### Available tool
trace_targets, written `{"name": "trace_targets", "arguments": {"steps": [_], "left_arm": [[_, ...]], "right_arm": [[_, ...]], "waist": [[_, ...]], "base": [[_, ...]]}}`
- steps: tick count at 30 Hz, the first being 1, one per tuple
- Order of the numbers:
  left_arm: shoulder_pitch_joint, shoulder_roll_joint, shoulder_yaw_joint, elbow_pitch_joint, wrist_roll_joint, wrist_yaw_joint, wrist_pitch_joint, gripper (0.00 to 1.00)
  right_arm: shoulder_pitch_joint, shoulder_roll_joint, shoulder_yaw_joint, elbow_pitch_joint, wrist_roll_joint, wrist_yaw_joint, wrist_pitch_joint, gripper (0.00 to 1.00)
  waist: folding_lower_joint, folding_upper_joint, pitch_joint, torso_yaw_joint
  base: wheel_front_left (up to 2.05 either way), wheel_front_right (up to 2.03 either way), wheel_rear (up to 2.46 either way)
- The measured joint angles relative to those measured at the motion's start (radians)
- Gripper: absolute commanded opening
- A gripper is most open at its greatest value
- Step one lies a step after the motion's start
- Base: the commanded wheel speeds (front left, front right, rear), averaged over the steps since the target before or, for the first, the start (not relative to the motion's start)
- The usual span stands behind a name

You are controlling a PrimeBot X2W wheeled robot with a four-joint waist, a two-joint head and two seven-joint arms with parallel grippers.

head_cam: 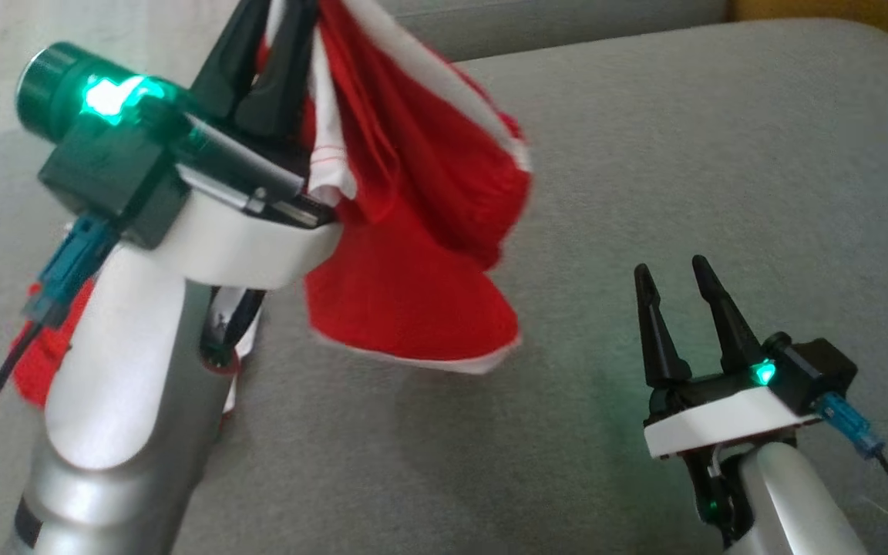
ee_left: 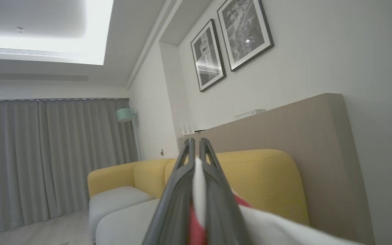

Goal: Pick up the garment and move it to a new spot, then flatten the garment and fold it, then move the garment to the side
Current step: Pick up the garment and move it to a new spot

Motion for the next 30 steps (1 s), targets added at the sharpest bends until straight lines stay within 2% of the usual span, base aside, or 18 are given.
{"name": "trace_targets", "arguments": {"steps": [5, 15, 16, 17, 21, 24, 30], "left_arm": [[-0.023, -0.011, -0.027, 0.03, 0.0, -0.001, 0.044, 0.0], [-0.137, -0.019, -0.066, 0.239, 0.046, 0.005, 0.052, 0.0], [-0.156, -0.021, -0.071, 0.273, 0.05, 0.005, 0.046, 0.1], [-0.177, -0.021, -0.08, 0.308, 0.055, 0.003, 0.035, 1.0], [-0.251, -0.022, -0.112, 0.43, 0.056, -0.013, -0.011, 1.0], [-0.277, -0.021, -0.11, 0.487, 0.056, -0.013, -0.053, 1.0], [-0.275, -0.002, -0.104, 0.545, 0.041, -0.014, -0.126, 1.0]], "right_arm": [[-0.008, 0.0, 0.014, -0.025, 0.028, 0.0, 0.0, 1.0], [-0.055, 0.0, 0.04, -0.064, 0.101, 0.0, 0.0, 1.0], [-0.059, 0.0, 0.042, -0.066, 0.108, 0.0, 0.0, 1.0], [-0.062, 0.0, 0.043, -0.069, 0.114, 0.0, 0.0, 1.0], [-0.064, 0.0, 0.046, -0.074, 0.13, 0.0, 0.0, 1.0], [-0.064, 0.0, 0.038, -0.076, 0.134, 0.0, 0.0, 1.0], [-0.064, 0.0, -0.003, -0.079, 0.108, 0.0, 0.0, 1.0]], "waist": [[0.0, 0.0, 0.019, -0.08], [0.0002, 0.0, 0.089, -0.249], [0.0002, 0.0, 0.099, -0.267], [0.0002, 0.0, 0.108, -0.285], [0.0002, 0.0, 0.144, -0.34], [0.0003, 0.0, 0.166, -0.357], [0.0002, 0.0, 0.163, -0.307]], "base": [[0.0, 0.0, 0.0], [0.0, 0.0, 0.0], [0.0, 0.0, 0.0], [0.0, 0.0, 0.0], [0.0, 0.0, 0.0], [0.0, 0.0, 0.0], [0.0, 0.0, 0.0]]}}
